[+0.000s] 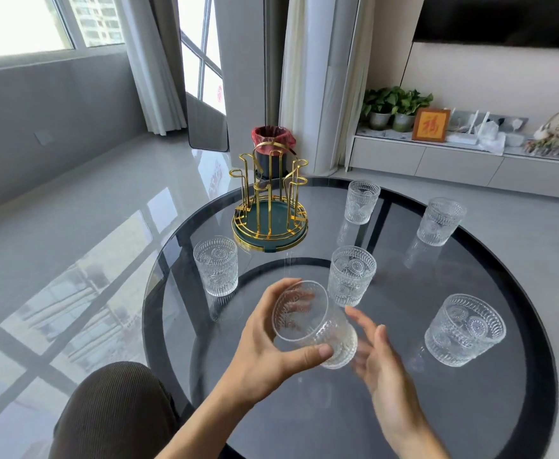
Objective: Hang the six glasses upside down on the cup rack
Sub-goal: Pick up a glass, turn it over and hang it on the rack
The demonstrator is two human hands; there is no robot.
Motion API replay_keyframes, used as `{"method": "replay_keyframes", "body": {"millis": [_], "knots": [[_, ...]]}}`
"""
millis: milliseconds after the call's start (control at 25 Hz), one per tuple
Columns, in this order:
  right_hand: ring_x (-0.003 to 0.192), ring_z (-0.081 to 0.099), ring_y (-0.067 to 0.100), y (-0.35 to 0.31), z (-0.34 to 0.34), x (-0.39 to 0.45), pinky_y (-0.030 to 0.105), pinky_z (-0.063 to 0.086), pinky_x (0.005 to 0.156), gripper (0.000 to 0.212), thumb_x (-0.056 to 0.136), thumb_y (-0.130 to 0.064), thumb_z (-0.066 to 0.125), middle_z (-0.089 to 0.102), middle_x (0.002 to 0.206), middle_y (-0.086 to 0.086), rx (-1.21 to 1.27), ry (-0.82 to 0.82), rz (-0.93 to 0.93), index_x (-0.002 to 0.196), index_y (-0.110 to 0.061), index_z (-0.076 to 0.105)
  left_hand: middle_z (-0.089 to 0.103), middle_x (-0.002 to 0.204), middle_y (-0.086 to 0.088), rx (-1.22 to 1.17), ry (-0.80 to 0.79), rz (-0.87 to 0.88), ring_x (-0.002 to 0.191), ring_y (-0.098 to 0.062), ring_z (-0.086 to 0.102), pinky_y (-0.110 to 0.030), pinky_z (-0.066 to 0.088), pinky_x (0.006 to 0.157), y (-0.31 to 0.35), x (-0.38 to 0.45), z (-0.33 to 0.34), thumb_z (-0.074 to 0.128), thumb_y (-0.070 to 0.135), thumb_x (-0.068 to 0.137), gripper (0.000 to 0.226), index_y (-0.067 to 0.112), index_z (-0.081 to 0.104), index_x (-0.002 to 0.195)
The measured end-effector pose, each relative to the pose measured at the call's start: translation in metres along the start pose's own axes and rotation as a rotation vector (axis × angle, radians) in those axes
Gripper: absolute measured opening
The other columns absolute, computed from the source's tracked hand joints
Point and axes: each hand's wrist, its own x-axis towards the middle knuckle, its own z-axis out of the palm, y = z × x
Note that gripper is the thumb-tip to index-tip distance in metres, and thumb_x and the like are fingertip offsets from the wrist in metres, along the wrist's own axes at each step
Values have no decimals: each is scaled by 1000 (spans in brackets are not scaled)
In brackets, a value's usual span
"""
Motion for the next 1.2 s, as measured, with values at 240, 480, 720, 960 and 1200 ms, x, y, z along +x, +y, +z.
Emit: {"method": "replay_keyframes", "body": {"millis": [240, 480, 720, 960, 1200], "knots": [[108, 65, 39, -62, 49, 24, 42, 58, 79, 61, 89, -55, 55, 64, 125, 27, 725, -160, 160, 131, -11, 58, 61, 131, 6, -70, -111, 105, 126, -15, 56, -24, 47, 98, 36, 40, -11, 89, 27, 68, 84, 33, 43, 138], [88, 69, 27, -136, 54, 103, 30, 55, 58, 63, 69, -60, 73, 67, 124, 5, 348, 225, -204, 122, -29, 60, 68, 116, 6, 107, 174, 169, 105, -11, 64, -29, 54, 84, 51, 116, -70, 61, 40, 88, 40, 33, 58, 127], [100, 56, 16, -176, 55, 199, 31, 40, 74, 34, 80, -46, 71, 63, 111, -7, -641, 371, -605, 104, -31, 54, 41, 153, -10, 976, 69, 260, 138, -29, 38, -44, 34, 109, 51, 262, -77, 48, 7, 88, 61, 15, 39, 147], [93, 62, 25, -152, 67, 245, 31, 41, 64, 36, 79, -47, 69, 63, 116, -2, -1139, 218, -716, 106, -30, 54, 30, 159, -10, 1251, -171, 275, 148, -27, 23, -52, 34, 113, 17, 306, -82, 47, 9, 88, 64, 23, 37, 149], [96, 62, 32, -121, 74, 263, 34, 40, 67, 26, 84, -43, 63, 62, 113, 0, -1292, 77, -459, 103, -29, 52, 25, 161, -8, 1173, -149, 260, 150, -26, 18, -53, 28, 116, 16, 305, -81, 49, 4, 81, 74, 24, 35, 150]]}}
